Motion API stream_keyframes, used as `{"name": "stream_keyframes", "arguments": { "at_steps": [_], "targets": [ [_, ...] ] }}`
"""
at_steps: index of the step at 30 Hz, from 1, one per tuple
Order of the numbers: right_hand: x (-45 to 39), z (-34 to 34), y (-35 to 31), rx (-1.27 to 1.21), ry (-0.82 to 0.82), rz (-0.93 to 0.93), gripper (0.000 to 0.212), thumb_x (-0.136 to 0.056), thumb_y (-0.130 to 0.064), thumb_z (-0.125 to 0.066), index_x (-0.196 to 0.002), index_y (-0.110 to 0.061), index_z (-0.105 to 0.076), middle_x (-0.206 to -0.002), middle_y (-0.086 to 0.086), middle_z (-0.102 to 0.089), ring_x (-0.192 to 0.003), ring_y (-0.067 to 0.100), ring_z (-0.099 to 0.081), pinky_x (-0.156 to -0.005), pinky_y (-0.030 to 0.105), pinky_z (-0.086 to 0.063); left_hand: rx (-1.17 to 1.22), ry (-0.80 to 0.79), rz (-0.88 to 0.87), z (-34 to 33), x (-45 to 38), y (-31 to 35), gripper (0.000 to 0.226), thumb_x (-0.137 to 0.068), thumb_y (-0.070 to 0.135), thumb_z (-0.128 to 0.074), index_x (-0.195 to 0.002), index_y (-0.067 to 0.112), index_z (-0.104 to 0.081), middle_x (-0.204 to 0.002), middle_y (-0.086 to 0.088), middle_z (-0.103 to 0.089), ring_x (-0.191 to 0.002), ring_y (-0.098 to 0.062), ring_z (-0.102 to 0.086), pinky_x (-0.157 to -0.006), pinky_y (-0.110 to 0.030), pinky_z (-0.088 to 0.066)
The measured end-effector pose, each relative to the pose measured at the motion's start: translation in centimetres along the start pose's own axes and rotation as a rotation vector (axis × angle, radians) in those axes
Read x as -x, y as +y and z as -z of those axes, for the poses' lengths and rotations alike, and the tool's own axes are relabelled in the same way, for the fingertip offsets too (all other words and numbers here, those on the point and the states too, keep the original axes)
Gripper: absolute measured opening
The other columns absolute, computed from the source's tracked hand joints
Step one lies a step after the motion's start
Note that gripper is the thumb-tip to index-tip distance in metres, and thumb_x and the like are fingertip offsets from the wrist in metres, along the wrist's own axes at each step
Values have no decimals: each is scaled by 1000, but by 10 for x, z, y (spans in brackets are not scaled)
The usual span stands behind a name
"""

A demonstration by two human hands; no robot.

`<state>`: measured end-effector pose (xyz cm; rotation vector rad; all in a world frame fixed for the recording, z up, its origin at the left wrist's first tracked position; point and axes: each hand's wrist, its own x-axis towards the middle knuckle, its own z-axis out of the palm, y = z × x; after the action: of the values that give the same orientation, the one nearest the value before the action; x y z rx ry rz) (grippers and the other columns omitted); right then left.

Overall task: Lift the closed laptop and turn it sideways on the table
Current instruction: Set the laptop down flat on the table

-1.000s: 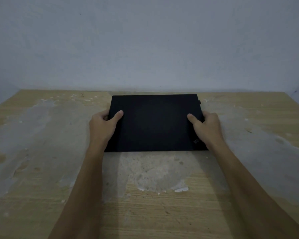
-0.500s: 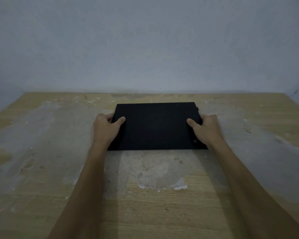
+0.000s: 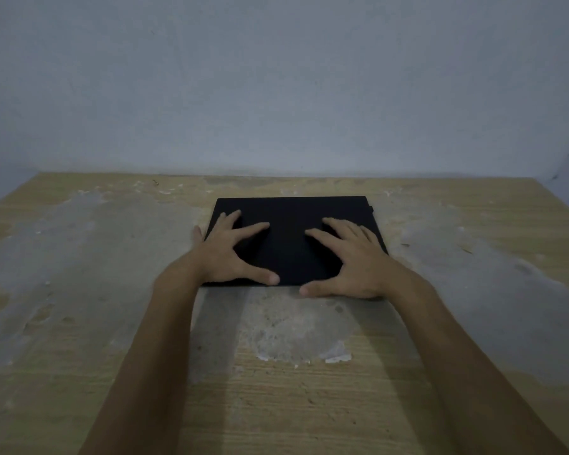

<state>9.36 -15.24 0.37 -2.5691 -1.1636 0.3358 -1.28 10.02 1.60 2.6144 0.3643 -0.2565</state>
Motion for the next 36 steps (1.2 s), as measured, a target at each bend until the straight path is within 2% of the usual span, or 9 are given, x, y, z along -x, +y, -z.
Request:
{"name": "stream_keyframes", "arguments": {
  "at_steps": [2,4,10,14,18,21,25,31,36],
  "targets": [
    [-2,-5,0,29,19,17,128,-51,-106,-42,-161,-45,-19,-174,-5,-4,-158,17,1,-125,48,2,-39,-81,-18,0,0,2,130,-40,86,-76,-154,61,-20,-174,-1,13,-156,-28,21,-116,-66,18],
    [-2,-7,1,31,68,20,125,-53,-105,-42,-161,-45,-21,-174,-5,-7,-159,16,-2,-125,46,2,-42,-74,-51,-2,-1,4,126,-48,78,-84,-155,59,-21,-174,-1,14,-156,-30,21,-116,-66,18],
    [-3,-9,-3,28,183,10,114,-61,-101,-45,-158,-41,-37,-171,-10,-24,-158,12,-14,-123,35,-12,13,60,-165,-4,-4,-3,104,-53,81,-76,-148,54,-42,-174,3,-10,-159,-21,2,-123,-55,8],
    [-7,-9,-2,76,297,-12,100,-70,-94,-45,-151,-36,-51,-163,-12,-42,-153,11,-30,-121,40,-28,92,192,-183,-14,-7,-4,96,-58,87,-64,-145,49,-49,-171,5,-22,-158,-17,-10,-126,-49,0],
    [-11,-12,4,58,339,-60,86,-81,-84,-47,-151,-34,-51,-163,-9,-41,-154,13,-29,-125,41,-17,-11,306,-202,-27,-14,6,82,-76,81,-59,-149,44,-49,-169,6,-29,-157,-19,-16,-126,-49,-6],
    [-12,-14,5,38,357,-86,85,-82,-82,-48,-151,-32,-52,-163,-8,-42,-154,13,-29,-125,42,-16,23,326,-248,-30,-16,8,78,-76,78,-55,-143,39,-56,-164,7,-39,-155,-16,-24,-125,-44,-9],
    [-10,-18,2,23,376,-79,75,-91,-71,-53,-151,-27,-52,-163,-2,-44,-153,18,-32,-125,41,-17,82,355,-263,-31,-18,4,59,-85,60,-67,-138,33,-62,-159,8,-46,-153,-13,-30,-126,-42,-13],
    [-7,-22,-4,7,402,-94,65,-96,-61,-55,-150,-24,-54,-161,2,-47,-152,21,-34,-124,43,-20,160,348,-282,-31,-20,2,49,-88,44,-74,-134,30,-65,-154,7,-52,-152,-14,-32,-126,-43,-14],
    [-7,-22,-8,-27,400,-106,61,-98,-55,-57,-150,-23,-54,-161,3,-46,-153,22,-33,-124,41,-18,285,392,-296,-27,-17,6,36,-81,28,-85,-117,24,-78,-139,0,-67,-143,-17,-47,-123,-40,-24]
  ]
}}
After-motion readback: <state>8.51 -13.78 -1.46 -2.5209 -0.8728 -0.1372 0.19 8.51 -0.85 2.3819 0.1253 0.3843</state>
